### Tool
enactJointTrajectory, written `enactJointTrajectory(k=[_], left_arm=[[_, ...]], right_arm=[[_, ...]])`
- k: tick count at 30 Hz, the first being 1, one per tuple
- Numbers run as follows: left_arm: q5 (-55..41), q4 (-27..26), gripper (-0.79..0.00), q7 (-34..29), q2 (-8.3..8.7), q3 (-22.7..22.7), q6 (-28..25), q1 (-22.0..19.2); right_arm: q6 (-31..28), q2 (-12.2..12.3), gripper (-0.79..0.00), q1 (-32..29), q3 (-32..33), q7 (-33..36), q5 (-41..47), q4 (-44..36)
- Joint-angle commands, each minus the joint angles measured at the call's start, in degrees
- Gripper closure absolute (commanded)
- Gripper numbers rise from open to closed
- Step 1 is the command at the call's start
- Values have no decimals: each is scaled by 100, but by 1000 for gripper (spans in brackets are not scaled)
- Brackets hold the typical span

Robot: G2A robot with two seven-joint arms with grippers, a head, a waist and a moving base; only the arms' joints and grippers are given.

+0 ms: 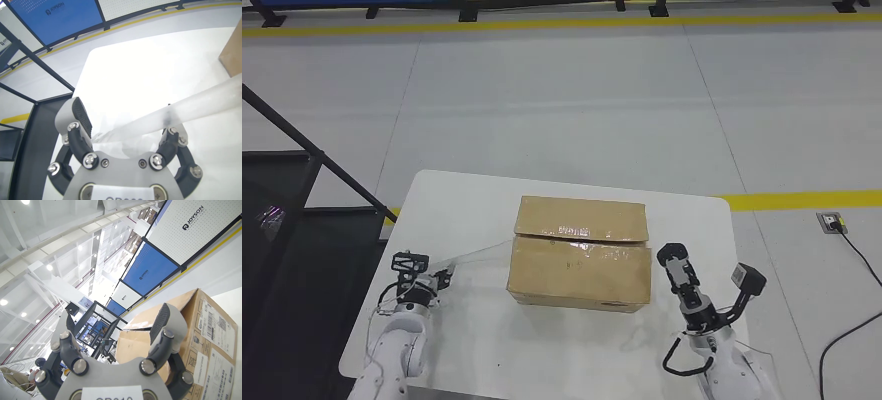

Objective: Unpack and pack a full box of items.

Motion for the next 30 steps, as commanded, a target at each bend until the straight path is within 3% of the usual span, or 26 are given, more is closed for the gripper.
enactJointTrajectory(k=[1, 7, 21, 30], left_arm=[[-97, 60, -785, -172, 11, -82, -49, -52], [-348, 268, -785, -576, 23, -242, -13, -240], [-646, 102, -785, -501, 17, -323, -95, -143], [-750, 605, -785, -759, -3, -424, 551, -418]], right_arm=[[-6, -2, -785, -10, 4, -8, 0, -1], [-17, -5, -785, -34, 18, -18, -1, -9], [1, -13, -785, 5, 12, 68, 52, 13], [-37, -19, -785, 55, 12, 101, 88, 83]])
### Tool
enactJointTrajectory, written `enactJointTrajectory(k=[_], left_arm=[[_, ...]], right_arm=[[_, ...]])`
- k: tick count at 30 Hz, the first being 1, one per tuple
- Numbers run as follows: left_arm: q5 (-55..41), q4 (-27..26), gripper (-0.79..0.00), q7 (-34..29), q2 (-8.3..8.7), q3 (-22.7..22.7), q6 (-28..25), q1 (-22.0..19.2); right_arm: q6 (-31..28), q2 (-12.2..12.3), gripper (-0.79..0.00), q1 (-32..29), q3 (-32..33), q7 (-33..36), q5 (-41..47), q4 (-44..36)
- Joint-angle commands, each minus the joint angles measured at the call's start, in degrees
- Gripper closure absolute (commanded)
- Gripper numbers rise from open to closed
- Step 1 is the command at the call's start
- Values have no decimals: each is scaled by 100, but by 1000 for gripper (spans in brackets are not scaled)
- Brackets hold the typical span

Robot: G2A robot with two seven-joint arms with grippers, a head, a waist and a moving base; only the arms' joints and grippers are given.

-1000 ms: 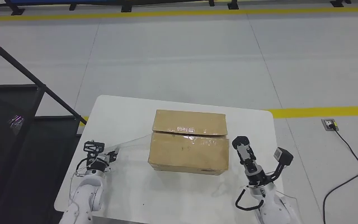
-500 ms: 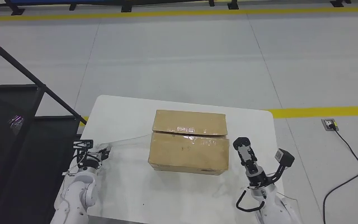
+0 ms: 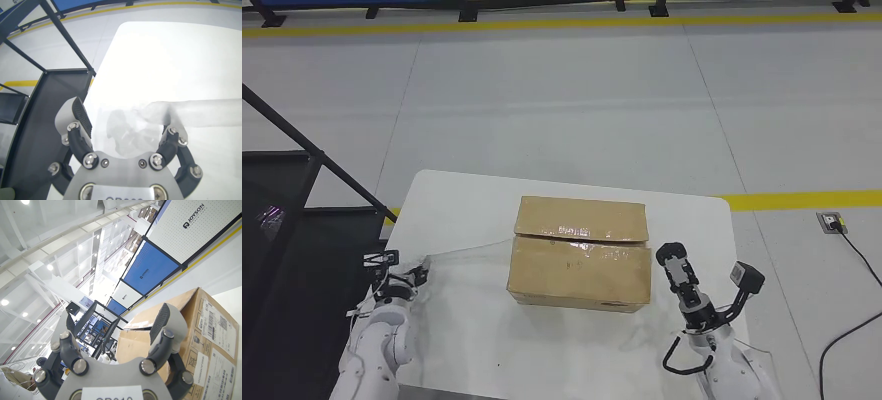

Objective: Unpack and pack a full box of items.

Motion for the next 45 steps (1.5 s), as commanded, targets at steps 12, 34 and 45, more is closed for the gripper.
enactJointTrajectory(k=[12, 34, 45], left_arm=[[-528, 642, -785, 104, -70, -139, 785, -453], [-2309, -3038, -785, 606, 28, -936, -2460, 1829], [-2093, -3278, -785, 769, 76, -1035, -2954, 2140]], right_arm=[[-36, -5, -785, 23, 28, 8, 33, 57], [-405, 105, -785, 347, 280, 1260, 1270, 42], [306, 300, -785, 385, 726, 2777, 1829, 517]])
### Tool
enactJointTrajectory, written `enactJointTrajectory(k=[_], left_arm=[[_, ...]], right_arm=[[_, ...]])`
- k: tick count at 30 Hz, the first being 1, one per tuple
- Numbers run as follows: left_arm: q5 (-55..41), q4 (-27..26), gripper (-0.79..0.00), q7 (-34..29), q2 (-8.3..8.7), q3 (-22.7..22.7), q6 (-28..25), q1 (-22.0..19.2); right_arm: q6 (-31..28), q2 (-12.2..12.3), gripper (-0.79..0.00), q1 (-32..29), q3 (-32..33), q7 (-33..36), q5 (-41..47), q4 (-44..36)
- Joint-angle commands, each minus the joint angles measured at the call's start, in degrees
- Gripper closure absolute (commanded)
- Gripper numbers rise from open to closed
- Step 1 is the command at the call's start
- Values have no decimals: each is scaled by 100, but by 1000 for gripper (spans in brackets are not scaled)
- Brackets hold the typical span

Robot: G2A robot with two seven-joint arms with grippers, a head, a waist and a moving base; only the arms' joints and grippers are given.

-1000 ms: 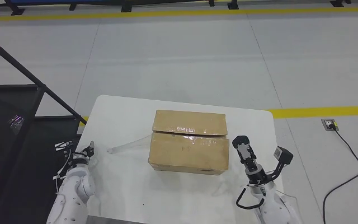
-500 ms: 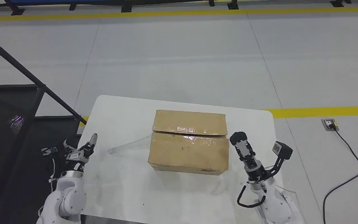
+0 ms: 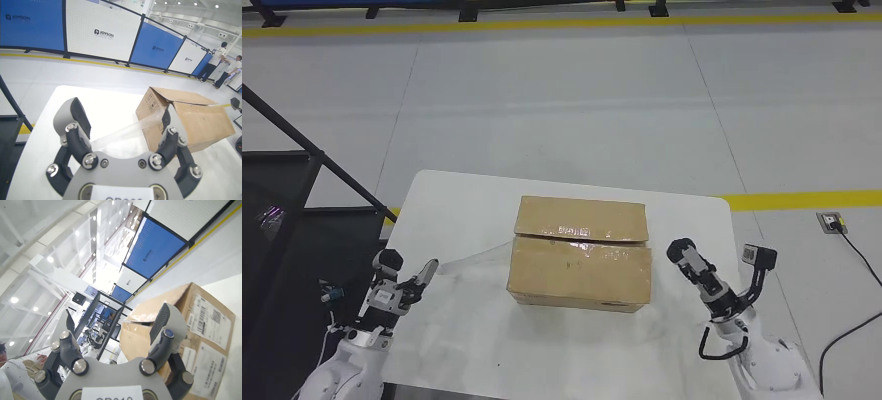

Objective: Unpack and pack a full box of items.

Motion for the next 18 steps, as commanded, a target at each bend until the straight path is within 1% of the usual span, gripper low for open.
enactJointTrajectory(k=[1, 3, 7, 18], left_arm=[[45, 67, -785, 30, -7, 51, 148, -56], [37, 110, -785, 43, -8, 82, 178, -98], [79, 156, -785, 32, -3, 106, 242, -174], [93, 273, -785, 32, 10, 124, 362, -310]], right_arm=[[105, 15, -785, 42, 2, 102, -58, 188], [237, 14, -785, 87, -43, 37, -179, 340], [308, 14, -785, 185, -212, 211, -206, 605], [86, 21, -785, 388, -597, 704, -139, 897]])
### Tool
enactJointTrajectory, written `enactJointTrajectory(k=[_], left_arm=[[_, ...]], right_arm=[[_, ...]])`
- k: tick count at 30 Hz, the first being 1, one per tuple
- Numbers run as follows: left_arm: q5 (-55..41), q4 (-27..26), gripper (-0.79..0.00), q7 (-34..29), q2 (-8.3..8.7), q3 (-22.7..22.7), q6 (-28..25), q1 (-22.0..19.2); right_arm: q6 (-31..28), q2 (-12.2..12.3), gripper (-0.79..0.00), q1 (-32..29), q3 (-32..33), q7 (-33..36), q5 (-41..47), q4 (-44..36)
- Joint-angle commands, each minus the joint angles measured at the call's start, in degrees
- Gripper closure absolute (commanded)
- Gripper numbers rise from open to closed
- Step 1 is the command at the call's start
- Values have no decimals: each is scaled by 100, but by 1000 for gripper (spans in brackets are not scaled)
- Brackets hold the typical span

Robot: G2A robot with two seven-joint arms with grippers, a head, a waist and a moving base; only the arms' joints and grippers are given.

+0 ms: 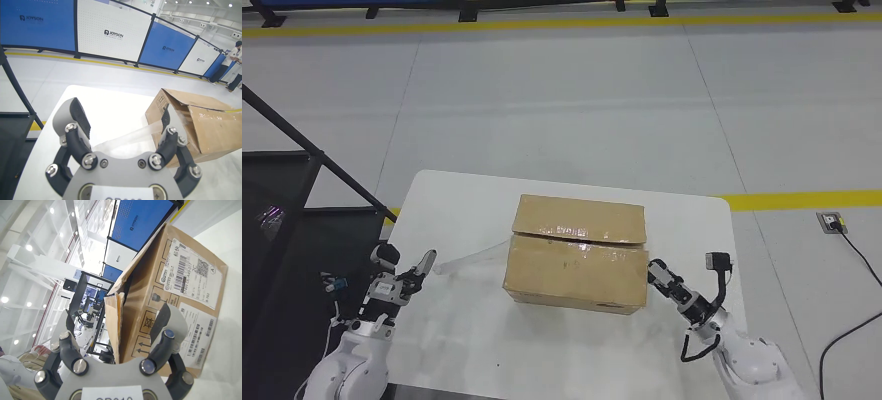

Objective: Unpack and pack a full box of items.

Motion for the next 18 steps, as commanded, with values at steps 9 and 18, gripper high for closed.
enactJointTrajectory(k=[9, 18], left_arm=[[-51, 23, -785, -43, 17, -46, 50, -4], [23, -37, -785, -117, 20, 62, 117, 6]], right_arm=[[-76, 16, -785, 1, -36, -244, -5, -48], [-93, 11, -785, -269, 9, -1029, -504, -678]])
